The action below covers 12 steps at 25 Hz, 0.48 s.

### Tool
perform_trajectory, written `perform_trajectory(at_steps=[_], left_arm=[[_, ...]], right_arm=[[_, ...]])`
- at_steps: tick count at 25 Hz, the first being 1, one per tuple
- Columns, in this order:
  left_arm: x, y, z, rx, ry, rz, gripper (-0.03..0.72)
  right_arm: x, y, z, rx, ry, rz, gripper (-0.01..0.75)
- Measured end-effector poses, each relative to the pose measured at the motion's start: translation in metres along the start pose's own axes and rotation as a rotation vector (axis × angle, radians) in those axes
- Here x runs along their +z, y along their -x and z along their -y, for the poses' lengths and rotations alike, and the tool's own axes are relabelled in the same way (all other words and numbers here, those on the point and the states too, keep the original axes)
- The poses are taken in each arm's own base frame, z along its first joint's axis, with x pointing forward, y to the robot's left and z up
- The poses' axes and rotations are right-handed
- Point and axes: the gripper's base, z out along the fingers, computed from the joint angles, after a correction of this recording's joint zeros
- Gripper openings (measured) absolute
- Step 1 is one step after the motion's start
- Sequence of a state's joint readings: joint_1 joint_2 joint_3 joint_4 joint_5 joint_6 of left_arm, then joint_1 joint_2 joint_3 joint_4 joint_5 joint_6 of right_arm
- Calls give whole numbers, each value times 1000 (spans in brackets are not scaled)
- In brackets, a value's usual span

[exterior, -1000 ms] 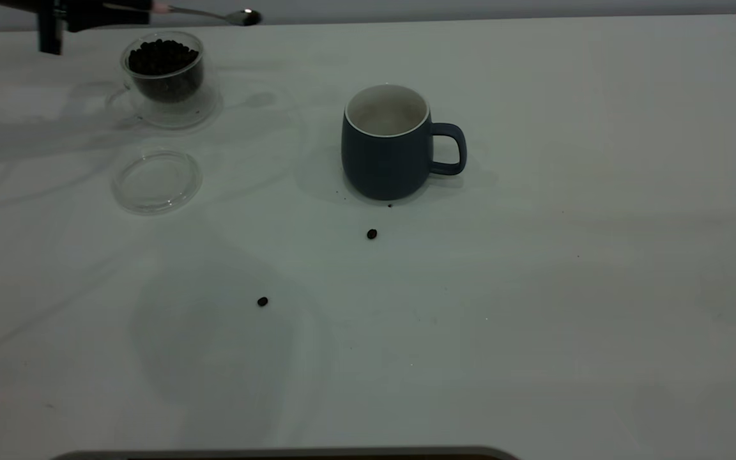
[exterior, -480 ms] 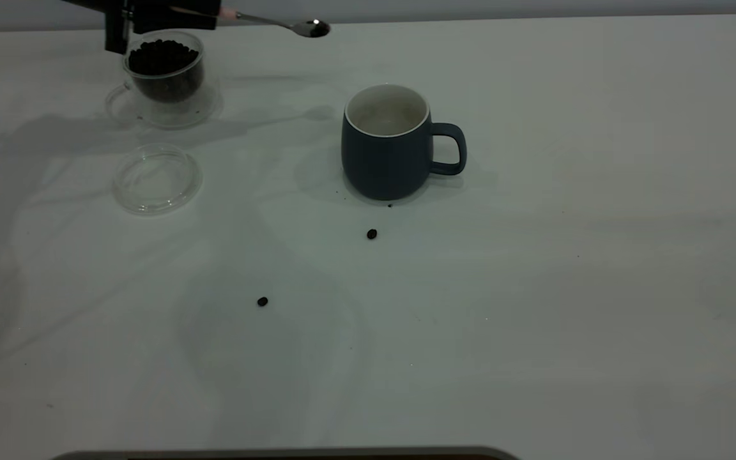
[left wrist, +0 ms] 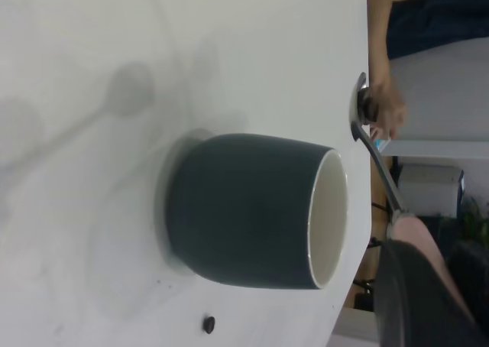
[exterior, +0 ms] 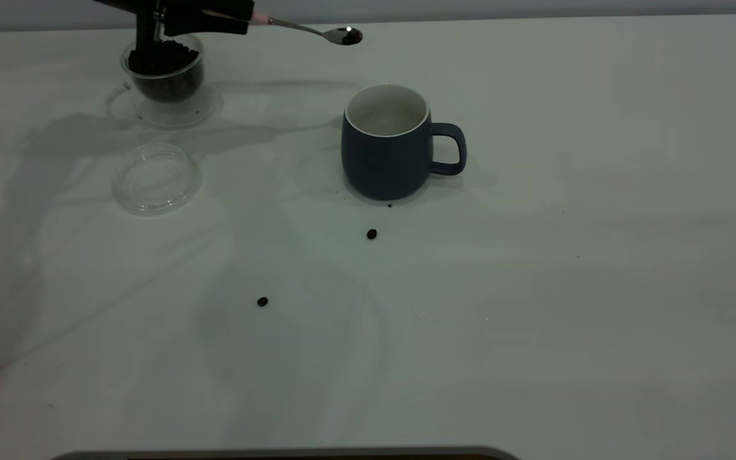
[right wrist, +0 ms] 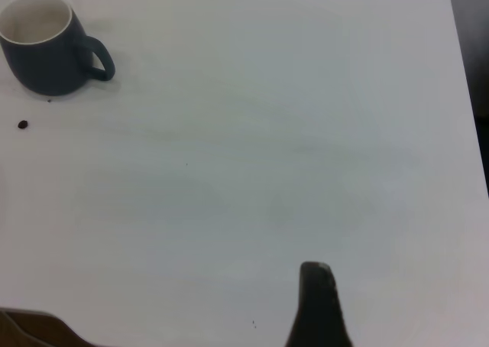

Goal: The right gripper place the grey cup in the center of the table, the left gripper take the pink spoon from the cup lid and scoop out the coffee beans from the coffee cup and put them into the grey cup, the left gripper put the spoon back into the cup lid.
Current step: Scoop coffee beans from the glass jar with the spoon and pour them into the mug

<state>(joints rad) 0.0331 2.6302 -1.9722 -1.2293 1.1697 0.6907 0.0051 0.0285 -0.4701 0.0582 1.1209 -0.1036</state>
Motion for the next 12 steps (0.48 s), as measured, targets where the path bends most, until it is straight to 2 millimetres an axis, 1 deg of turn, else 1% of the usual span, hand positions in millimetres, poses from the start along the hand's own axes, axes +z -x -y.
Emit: perform_trajectory(at_steps=[6,8,12], left_arm=[[5,-1,2,3,4,-15,117],[9,-2,5,14,11,-31,117],[11,-5,18,38,20,-50,117]], right_arm=[[0,0,0,0,1,0,590],[0,0,0,0,1,0,590],[0,0,0,0,1,0,590]])
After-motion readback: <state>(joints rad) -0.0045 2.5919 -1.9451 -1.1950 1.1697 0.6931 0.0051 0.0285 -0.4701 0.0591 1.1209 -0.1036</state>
